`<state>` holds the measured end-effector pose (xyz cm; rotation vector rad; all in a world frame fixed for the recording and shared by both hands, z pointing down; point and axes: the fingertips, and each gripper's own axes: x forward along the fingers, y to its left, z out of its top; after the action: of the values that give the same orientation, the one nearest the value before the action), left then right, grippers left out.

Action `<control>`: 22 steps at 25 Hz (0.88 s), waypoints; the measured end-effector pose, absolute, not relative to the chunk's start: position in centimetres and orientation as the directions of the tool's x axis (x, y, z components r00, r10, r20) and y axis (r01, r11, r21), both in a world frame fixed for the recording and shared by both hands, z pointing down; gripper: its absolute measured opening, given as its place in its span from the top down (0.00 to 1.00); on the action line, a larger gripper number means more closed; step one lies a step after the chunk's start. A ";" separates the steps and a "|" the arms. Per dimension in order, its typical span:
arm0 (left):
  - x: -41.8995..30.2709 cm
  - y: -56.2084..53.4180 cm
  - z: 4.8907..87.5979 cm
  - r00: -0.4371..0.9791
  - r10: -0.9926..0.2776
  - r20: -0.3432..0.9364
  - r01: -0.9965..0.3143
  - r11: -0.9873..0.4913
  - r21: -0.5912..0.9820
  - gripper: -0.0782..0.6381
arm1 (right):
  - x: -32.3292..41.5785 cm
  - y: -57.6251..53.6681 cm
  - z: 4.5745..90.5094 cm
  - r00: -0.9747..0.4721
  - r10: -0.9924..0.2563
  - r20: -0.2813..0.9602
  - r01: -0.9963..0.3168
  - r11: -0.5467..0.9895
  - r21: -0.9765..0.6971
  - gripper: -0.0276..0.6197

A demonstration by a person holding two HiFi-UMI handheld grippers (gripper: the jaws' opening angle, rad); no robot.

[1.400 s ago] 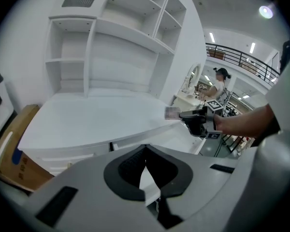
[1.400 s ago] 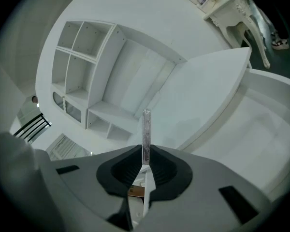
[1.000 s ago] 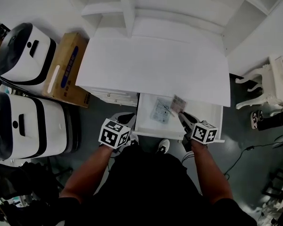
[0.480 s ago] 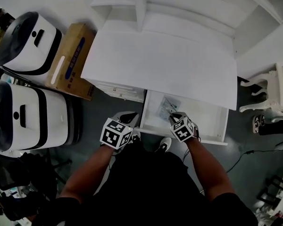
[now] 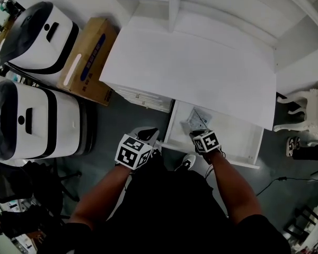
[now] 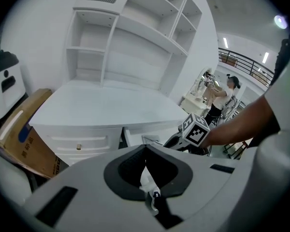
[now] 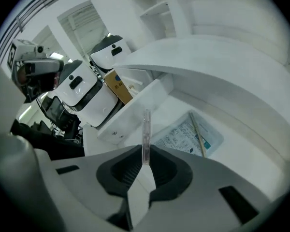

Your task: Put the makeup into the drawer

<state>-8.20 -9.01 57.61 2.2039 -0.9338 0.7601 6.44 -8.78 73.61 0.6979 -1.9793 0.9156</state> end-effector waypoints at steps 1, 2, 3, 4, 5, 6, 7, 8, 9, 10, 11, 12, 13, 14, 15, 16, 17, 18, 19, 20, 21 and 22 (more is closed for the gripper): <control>-8.4 -9.0 57.6 0.583 -0.414 0.699 -0.770 -0.555 0.315 0.88 | 6.5 -8.8 73.8 -0.511 -0.129 0.850 -0.748 0.554 -0.366 0.86; -8.5 -9.1 57.6 0.582 -0.415 0.699 -0.772 -0.552 0.315 0.88 | 6.6 -8.9 74.1 -0.519 -0.123 0.846 -0.756 0.528 -0.387 0.86; -8.6 -9.1 57.7 0.581 -0.416 0.700 -0.774 -0.549 0.315 0.88 | 6.7 -9.0 74.4 -0.528 -0.119 0.841 -0.761 0.505 -0.406 0.86; -8.7 -9.2 57.7 0.579 -0.415 0.701 -0.775 -0.548 0.316 0.88 | 6.8 -9.1 74.7 -0.538 -0.118 0.835 -0.766 0.483 -0.425 0.86; -8.7 -9.2 57.8 0.578 -0.414 0.703 -0.776 -0.546 0.316 0.88 | 7.0 -9.2 74.9 -0.550 -0.120 0.827 -0.769 0.458 -0.446 0.86; -8.8 -9.2 57.9 0.577 -0.413 0.704 -0.777 -0.544 0.317 0.88 | 7.2 -9.3 75.1 -0.562 -0.123 0.818 -0.773 0.429 -0.467 0.86; -8.8 -9.2 57.9 0.576 -0.413 0.705 -0.778 -0.543 0.317 0.88 | 7.5 -9.4 75.3 -0.572 -0.127 0.811 -0.778 0.399 -0.486 0.86; -8.9 -9.2 57.9 0.575 -0.413 0.706 -0.779 -0.541 0.318 0.88 | 7.8 -9.6 75.5 -0.576 -0.132 0.807 -0.784 0.370 -0.499 0.86; -8.9 -9.2 57.9 0.573 -0.413 0.708 -0.780 -0.539 0.317 0.88 | 8.2 -9.7 75.7 -0.577 -0.137 0.805 -0.790 0.342 -0.508 0.86; -9.0 -9.2 58.0 0.571 -0.412 0.710 -0.781 -0.538 0.316 0.88 | 8.6 -9.7 76.0 -0.577 -0.141 0.805 -0.797 0.315 -0.516 0.86; -9.1 -9.1 58.1 0.569 -0.409 0.713 -0.782 -0.538 0.315 0.88 | 9.0 -9.8 76.3 -0.577 -0.146 0.804 -0.802 0.285 -0.524 0.86; -9.1 -9.1 58.2 0.566 -0.407 0.717 -0.783 -0.538 0.313 0.88 | 9.3 -9.8 76.5 -0.577 -0.151 0.803 -0.807 0.255 -0.532 0.86; -9.2 -9.0 58.2 0.564 -0.405 0.720 -0.784 -0.537 0.312 0.88 | 9.7 -9.9 76.8 -0.576 -0.156 0.802 -0.812 0.227 -0.538 0.86; -9.3 -9.0 58.3 0.561 -0.403 0.723 -0.785 -0.536 0.310 0.88 | 10.0 -9.9 77.1 -0.575 -0.162 0.802 -0.815 0.200 -0.544 0.85; -9.4 -8.9 58.4 0.559 -0.401 0.726 -0.786 -0.535 0.309 0.88 | 10.2 -10.0 77.4 -0.576 -0.166 0.800 -0.816 0.177 -0.550 0.85; -9.4 -8.9 58.4 0.557 -0.400 0.728 -0.787 -0.535 0.308 0.88 | 10.4 -10.0 77.7 -0.577 -0.169 0.799 -0.816 0.157 -0.557 0.85; -9.3 -8.9 58.4 0.556 -0.399 0.729 -0.787 -0.534 0.308 0.88 | 10.7 -10.0 77.9 -0.579 -0.169 0.798 -0.815 0.139 -0.562 0.84; -9.3 -8.8 58.5 0.555 -0.398 0.730 -0.787 -0.534 0.308 0.88 | 10.9 -9.9 78.2 -0.580 -0.169 0.797 -0.815 0.123 -0.566 0.84; -9.2 -8.8 58.5 0.555 -0.396 0.731 -0.787 -0.534 0.308 0.88 | 11.1 -9.7 78.4 -0.580 -0.167 0.798 -0.815 0.106 -0.570 0.84; -9.2 -8.8 58.5 0.556 -0.395 0.732 -0.787 -0.535 0.309 0.88 | 11.3 -9.6 78.6 -0.579 -0.166 0.798 -0.815 0.090 -0.572 0.84; -9.1 -8.8 58.5 0.556 -0.394 0.732 -0.786 -0.535 0.309 0.88 | 11.5 -9.6 78.8 -0.577 -0.165 0.800 -0.816 0.076 -0.573 0.83; -9.1 -8.9 58.4 0.557 -0.393 0.731 -0.785 -0.537 0.309 0.88 | 11.6 -9.6 78.9 -0.574 -0.165 0.802 -0.818 0.065 -0.572 0.83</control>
<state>-9.13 -8.89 58.43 2.1593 -0.9409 0.8010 11.58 -9.56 78.94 0.9780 -1.8024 1.5487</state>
